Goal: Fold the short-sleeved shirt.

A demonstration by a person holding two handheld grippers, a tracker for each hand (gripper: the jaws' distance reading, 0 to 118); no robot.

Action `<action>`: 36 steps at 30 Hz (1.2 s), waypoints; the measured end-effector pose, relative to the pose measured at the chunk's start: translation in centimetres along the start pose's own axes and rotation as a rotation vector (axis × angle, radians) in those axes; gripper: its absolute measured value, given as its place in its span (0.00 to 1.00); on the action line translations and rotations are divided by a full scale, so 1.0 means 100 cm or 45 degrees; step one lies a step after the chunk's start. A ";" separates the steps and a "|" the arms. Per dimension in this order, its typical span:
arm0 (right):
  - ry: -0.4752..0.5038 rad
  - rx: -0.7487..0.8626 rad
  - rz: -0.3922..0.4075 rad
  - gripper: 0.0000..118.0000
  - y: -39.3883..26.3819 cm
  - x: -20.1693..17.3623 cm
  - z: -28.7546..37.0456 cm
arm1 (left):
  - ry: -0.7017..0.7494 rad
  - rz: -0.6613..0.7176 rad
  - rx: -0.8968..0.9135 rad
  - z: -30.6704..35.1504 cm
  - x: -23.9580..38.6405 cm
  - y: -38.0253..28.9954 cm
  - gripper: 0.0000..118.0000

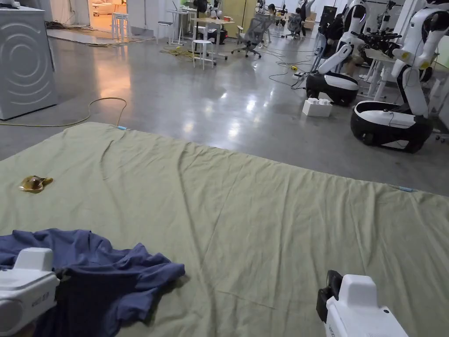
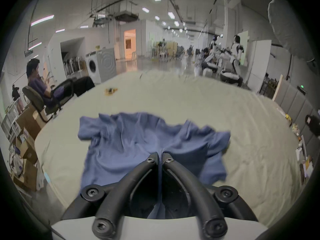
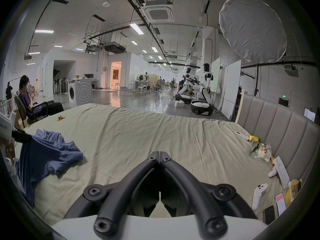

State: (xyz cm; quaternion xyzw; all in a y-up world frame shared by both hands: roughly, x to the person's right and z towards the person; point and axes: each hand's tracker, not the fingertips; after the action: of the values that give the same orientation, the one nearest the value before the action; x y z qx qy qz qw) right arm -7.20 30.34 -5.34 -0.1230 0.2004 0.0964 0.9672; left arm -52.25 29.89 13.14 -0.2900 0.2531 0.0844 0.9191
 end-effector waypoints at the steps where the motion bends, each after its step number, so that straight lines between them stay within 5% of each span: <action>1: -0.004 0.009 -0.003 0.00 0.002 0.002 0.002 | -0.006 -0.001 0.038 0.005 0.003 0.011 0.03; 12: -0.074 0.083 -0.024 0.00 0.013 0.041 0.023 | -0.233 -0.120 0.436 0.068 0.099 0.125 0.03; 20: -0.167 0.120 -0.064 0.00 0.012 0.084 0.049 | -0.523 -0.193 0.505 0.087 0.210 0.148 0.03; 27: -0.268 0.119 -0.103 0.00 0.001 0.122 0.069 | -0.770 -0.232 0.415 0.085 0.316 0.115 0.03; 36: -0.348 0.077 -0.133 0.00 -0.021 0.152 0.088 | -0.915 -0.405 0.069 0.054 0.407 -0.004 0.03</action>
State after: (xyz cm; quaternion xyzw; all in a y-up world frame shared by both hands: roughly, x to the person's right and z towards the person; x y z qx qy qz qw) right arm 10.19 32.86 -3.35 -0.0899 0.0630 0.0556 0.9924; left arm -14.97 32.98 -3.83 -0.2531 -0.1306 0.0303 0.9581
